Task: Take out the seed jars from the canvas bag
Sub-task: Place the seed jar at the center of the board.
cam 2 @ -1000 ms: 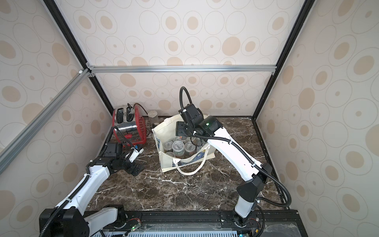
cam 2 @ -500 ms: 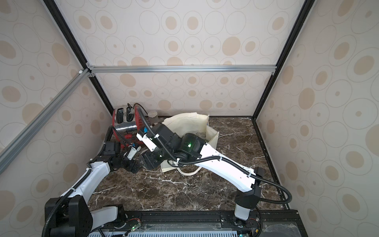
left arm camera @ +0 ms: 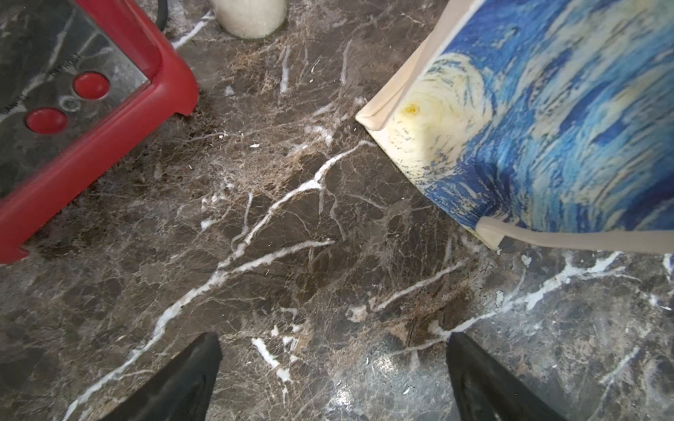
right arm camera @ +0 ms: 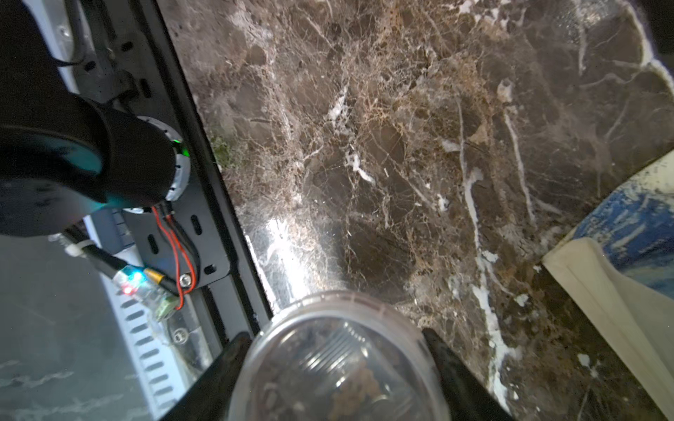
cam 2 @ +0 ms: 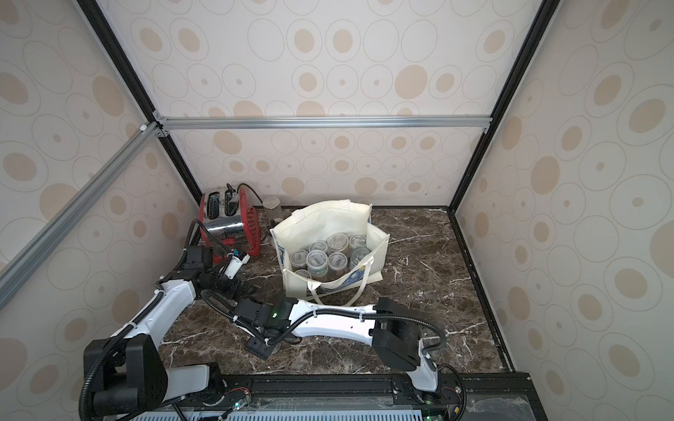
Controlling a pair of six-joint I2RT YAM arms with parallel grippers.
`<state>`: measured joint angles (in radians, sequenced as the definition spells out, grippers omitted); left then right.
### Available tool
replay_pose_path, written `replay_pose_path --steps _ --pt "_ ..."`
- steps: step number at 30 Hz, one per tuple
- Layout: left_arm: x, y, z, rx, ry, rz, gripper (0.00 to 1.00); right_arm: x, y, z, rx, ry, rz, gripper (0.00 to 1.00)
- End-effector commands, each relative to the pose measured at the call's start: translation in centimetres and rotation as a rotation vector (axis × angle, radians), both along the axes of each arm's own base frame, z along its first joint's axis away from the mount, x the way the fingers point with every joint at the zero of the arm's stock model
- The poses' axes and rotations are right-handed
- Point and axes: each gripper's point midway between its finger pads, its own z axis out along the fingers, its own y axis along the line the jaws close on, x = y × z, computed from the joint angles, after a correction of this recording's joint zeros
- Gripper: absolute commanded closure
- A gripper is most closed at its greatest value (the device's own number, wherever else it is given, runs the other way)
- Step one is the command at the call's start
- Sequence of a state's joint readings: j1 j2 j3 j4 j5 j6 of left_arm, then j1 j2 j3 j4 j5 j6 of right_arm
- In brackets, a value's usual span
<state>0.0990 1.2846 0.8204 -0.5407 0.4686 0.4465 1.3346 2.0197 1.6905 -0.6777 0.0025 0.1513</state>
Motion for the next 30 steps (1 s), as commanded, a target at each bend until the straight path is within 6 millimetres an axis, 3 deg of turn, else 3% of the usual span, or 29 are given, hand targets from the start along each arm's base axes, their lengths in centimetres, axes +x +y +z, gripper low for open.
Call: replay_pose_path --steps 1,8,14,17,20,23,26,30 --pt "0.7 0.0 1.4 -0.023 -0.022 -0.003 0.02 0.5 1.7 0.2 0.049 -0.022 0.038 0.35" --pt "0.8 0.2 1.0 -0.022 -0.009 0.004 0.02 1.3 0.3 -2.6 0.024 0.04 0.017 0.34" --pt "0.6 0.1 1.2 -0.025 -0.025 -0.007 0.02 1.4 -0.5 -3.1 0.014 0.031 0.023 0.26" --pt "0.3 -0.5 1.7 -0.049 -0.027 -0.035 0.02 1.1 -0.6 -2.2 0.024 0.039 0.027 0.19" --pt "0.2 -0.8 2.1 -0.058 -0.04 -0.054 0.02 1.2 -0.5 0.4 0.07 0.02 0.03 0.15" --pt "0.0 -0.8 2.3 -0.053 -0.033 -0.057 0.02 1.7 -0.5 4.2 0.125 -0.016 0.015 0.13" --pt "-0.4 -1.0 2.2 -0.059 -0.04 -0.073 0.02 2.3 -0.9 9.5 0.19 -0.071 -0.006 0.14" --pt "-0.8 -1.0 2.3 -0.048 -0.049 -0.089 0.02 5.0 -3.2 15.9 0.248 -0.232 -0.093 0.13"
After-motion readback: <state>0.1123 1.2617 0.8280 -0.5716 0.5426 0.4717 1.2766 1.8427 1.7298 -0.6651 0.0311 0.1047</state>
